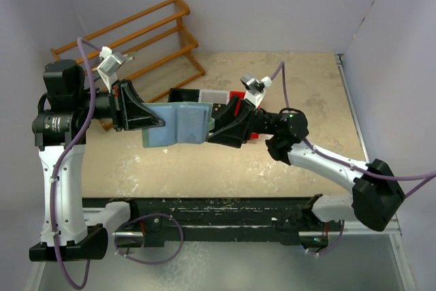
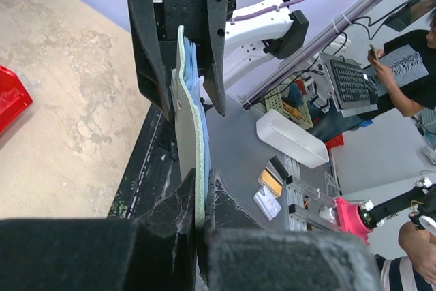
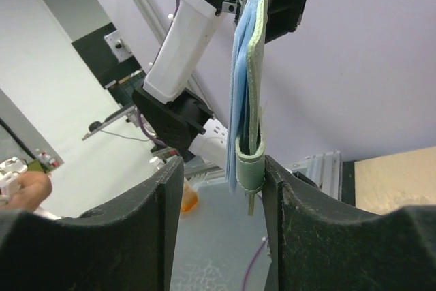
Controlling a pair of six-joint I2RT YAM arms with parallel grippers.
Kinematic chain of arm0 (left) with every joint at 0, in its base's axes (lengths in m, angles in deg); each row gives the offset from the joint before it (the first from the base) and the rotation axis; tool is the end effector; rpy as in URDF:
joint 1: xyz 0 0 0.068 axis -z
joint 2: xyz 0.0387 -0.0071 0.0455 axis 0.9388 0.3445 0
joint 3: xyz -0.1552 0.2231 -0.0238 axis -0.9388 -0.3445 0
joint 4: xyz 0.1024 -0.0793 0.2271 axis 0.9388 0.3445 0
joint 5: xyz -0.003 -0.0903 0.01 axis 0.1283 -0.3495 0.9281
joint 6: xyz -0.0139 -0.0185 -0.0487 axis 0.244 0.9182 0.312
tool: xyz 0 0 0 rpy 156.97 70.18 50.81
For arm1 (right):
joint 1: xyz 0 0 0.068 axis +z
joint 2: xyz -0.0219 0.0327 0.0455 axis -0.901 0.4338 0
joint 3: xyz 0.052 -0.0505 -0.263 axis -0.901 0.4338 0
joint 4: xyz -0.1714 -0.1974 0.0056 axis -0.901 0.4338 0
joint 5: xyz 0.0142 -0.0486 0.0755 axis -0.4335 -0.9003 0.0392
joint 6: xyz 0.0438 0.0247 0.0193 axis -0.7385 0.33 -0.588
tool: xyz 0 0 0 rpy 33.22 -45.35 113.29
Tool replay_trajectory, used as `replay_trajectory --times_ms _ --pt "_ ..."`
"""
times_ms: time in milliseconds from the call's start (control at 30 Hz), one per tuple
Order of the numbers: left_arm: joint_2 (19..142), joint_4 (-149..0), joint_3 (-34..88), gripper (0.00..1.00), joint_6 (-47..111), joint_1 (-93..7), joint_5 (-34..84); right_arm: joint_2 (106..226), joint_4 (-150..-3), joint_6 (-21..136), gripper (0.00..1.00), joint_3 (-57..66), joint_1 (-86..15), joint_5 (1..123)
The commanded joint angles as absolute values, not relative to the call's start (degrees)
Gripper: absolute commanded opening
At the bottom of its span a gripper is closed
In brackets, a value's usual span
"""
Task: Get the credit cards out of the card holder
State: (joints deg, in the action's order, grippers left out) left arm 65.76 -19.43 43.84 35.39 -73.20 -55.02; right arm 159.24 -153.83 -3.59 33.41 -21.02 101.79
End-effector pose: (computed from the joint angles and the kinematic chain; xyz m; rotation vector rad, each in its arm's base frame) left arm 0.1472 -0.0271 0.4821 0.7211 1.7186 -1.6247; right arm 0.1692 0.1956 0.3807 -0.7772 1.0136 2.0221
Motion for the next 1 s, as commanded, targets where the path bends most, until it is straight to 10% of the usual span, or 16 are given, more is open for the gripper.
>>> replay_trajectory --times_ms 0,967 --pt "64.78 -22.91 43.56 0.00 37.79 -73.28 -61.16 160.49 -160.66 -5.45 0.49 32.15 -19.63 100.15" --pt "61.17 -34.35 40.15 0.00 48.89 -73.27 -64.53 162.53 -162.66 -10.07 0.21 26.44 -19.11 104.50"
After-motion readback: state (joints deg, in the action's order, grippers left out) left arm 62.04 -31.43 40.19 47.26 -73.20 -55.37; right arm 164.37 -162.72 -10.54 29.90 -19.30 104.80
